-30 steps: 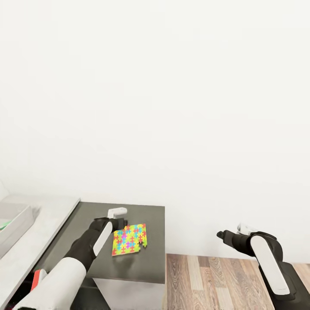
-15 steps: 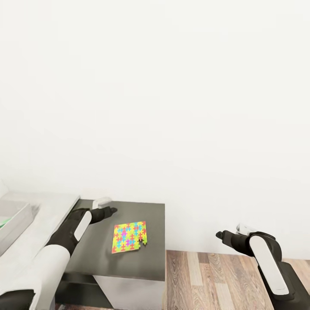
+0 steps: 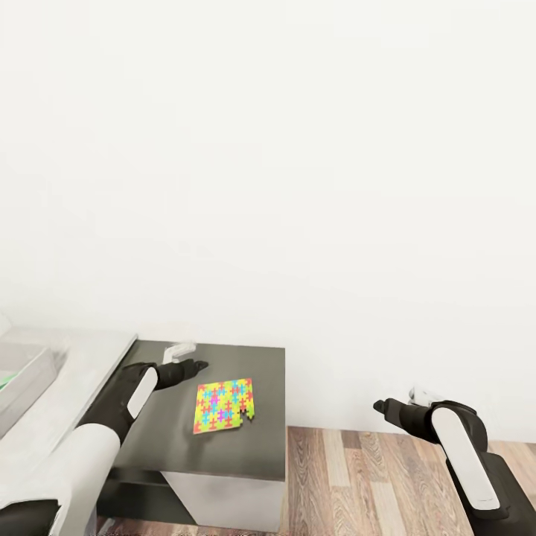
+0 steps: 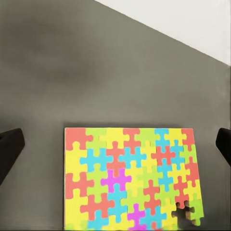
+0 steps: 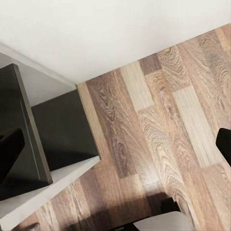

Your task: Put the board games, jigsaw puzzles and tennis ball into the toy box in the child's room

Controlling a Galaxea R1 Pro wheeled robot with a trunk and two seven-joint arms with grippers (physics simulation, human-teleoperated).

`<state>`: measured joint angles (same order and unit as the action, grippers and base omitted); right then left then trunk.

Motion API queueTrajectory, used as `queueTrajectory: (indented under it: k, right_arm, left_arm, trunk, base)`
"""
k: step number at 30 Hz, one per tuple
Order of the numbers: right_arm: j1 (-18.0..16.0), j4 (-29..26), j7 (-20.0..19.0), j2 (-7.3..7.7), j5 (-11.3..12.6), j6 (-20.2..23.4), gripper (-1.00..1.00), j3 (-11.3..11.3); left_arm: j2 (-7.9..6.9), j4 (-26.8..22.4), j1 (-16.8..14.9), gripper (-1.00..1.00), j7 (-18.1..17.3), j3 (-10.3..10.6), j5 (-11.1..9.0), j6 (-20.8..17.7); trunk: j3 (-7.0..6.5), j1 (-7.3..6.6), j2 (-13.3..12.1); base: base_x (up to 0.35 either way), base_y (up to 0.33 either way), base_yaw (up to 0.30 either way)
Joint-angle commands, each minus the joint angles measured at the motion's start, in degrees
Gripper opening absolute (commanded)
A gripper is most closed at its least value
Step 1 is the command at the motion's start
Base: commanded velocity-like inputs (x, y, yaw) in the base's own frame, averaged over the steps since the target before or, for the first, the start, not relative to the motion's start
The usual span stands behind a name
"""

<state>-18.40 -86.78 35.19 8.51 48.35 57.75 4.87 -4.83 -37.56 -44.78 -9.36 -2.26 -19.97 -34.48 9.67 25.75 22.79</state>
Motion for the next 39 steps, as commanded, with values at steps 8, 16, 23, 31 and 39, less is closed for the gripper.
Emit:
queueTrajectory:
  k: [8,16,23,31,39]
  right_arm:
    - [-0.06,-0.13,0.57,0.02,0.60,0.14,1.00,-0.03]
    - [-0.06,-0.12,0.57,0.01,0.60,0.16,1.00,-0.01]
    - [-0.06,-0.08,0.57,0.07,0.54,0.09,1.00,0.35]
    - [-0.06,-0.06,0.58,0.07,0.51,0.05,1.00,0.49]
    - [-0.06,0.02,0.58,0.02,0.48,-0.01,1.00,0.49]
  left_arm:
    - [-0.21,1.12,-0.05,1.00,-4.78,-0.06,0.31,-0.49]
    - [-0.18,1.17,-0.05,1.00,-4.91,0.24,0.37,-0.64]
    - [-0.14,1.06,-0.05,1.00,-4.88,0.47,0.44,-0.61]
    - [-0.16,0.92,-0.05,1.00,-4.90,0.53,0.45,-0.59]
    - [-0.18,0.91,-0.05,1.00,-4.89,0.57,0.46,-0.59]
  trunk:
    - [0.86,0.03,0.13]
    - [1.59,0.03,0.13]
    - [2.24,0.03,0.13]
    - [2.96,0.03,0.13]
    - [3.52,0.03,0.13]
  base:
    - [0.000,0.000,0.000]
    - [0.000,0.000,0.000]
    - [0.000,0.000,0.000]
    - [0.000,0.000,0.000]
    - [0.000,0.000,0.000]
